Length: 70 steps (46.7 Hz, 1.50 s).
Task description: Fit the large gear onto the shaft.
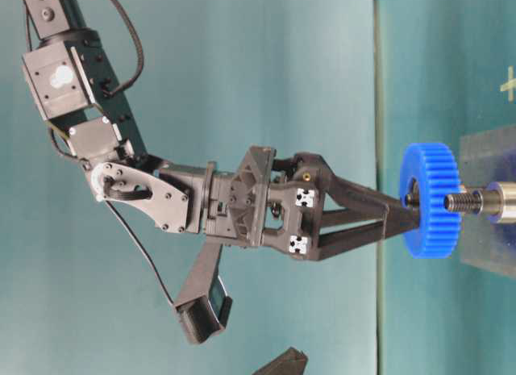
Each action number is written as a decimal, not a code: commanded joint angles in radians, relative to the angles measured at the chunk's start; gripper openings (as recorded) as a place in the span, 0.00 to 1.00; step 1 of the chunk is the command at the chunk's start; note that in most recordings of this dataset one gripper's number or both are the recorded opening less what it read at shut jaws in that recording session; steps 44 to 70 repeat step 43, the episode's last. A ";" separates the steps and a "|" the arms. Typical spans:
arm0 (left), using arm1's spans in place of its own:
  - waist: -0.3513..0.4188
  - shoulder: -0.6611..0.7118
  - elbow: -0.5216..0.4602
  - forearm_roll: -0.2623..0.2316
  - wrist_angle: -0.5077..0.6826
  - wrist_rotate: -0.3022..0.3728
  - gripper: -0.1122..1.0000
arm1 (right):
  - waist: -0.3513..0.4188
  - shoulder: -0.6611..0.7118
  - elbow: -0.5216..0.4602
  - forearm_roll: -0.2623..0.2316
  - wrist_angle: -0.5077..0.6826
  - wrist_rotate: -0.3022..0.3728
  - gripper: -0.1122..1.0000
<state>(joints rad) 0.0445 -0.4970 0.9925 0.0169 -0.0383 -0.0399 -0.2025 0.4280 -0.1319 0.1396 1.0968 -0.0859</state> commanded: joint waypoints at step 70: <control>0.002 -0.040 0.031 0.002 -0.037 0.006 0.10 | -0.002 -0.566 0.472 0.005 -0.210 0.005 0.79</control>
